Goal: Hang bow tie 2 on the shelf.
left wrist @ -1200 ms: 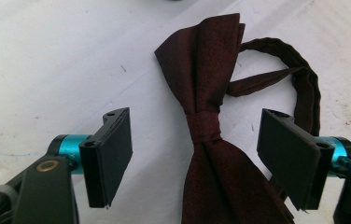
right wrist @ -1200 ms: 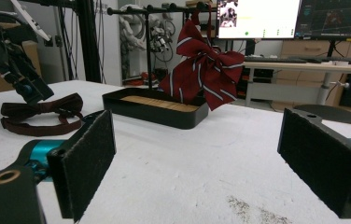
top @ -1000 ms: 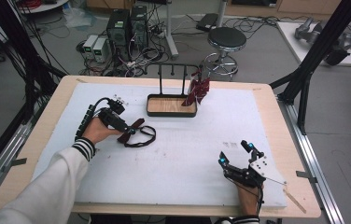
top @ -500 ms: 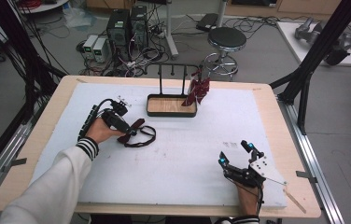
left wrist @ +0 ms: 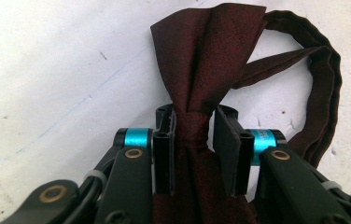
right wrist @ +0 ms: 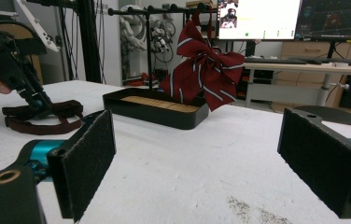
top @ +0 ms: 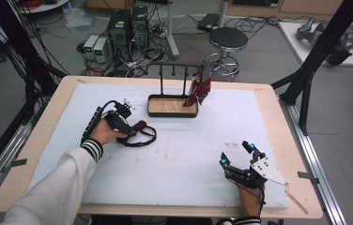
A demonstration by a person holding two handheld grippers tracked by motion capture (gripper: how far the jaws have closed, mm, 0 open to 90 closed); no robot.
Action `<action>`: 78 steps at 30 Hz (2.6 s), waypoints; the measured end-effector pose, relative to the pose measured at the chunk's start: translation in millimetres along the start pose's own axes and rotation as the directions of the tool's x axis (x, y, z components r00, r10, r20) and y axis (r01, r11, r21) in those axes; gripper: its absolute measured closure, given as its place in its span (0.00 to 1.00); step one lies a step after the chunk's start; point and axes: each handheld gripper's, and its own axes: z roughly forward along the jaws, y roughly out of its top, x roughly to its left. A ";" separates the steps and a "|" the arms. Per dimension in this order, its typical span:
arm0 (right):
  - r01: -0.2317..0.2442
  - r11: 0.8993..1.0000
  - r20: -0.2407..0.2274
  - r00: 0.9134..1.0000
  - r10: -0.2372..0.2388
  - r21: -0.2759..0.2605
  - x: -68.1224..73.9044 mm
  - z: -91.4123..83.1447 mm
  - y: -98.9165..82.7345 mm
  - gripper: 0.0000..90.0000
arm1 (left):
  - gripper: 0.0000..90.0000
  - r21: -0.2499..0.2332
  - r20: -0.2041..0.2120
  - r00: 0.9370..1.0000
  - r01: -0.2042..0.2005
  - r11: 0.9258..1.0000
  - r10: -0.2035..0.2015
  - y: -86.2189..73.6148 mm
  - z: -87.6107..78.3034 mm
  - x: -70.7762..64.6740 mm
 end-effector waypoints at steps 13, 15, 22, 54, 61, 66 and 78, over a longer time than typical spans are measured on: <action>-0.002 1.000 0.000 1.000 0.002 -0.002 -1.2 0.1 -0.1 0.12 | 0.81 -0.037 -0.025 0.999 -0.026 0.999 0.025 -2.7 -5.7 -4.2; -0.003 1.000 0.000 1.000 0.003 -0.002 -1.2 0.0 0.0 0.12 | 0.81 -0.047 -0.029 0.999 -0.039 0.998 0.038 -2.3 -7.4 -5.8; 0.000 1.000 -0.001 1.000 0.000 0.000 -0.8 0.0 0.0 0.12 | 0.81 -0.164 -0.035 0.997 -0.068 0.984 0.063 -1.1 -21.2 -4.4; 0.008 1.000 -0.002 1.000 -0.007 0.005 0.3 0.3 0.0 0.12 | 0.82 -0.463 -0.070 0.994 -0.102 0.880 0.079 13.2 -64.4 -5.9; 0.015 1.000 -0.001 1.000 -0.015 0.009 1.5 0.6 0.2 0.12 | 0.82 -0.535 -0.066 0.995 -0.096 0.839 0.072 20.9 -77.6 -4.3; 0.016 1.000 -0.002 1.000 -0.016 0.009 1.7 0.8 0.2 0.12 | 0.82 -0.572 -0.065 0.995 -0.096 0.815 0.072 26.7 -85.4 -5.5; 0.042 0.999 -0.001 0.999 -0.042 0.018 3.7 1.5 0.4 0.12 | 0.82 -0.632 -0.060 0.996 -0.093 0.769 0.071 52.3 -99.1 -6.3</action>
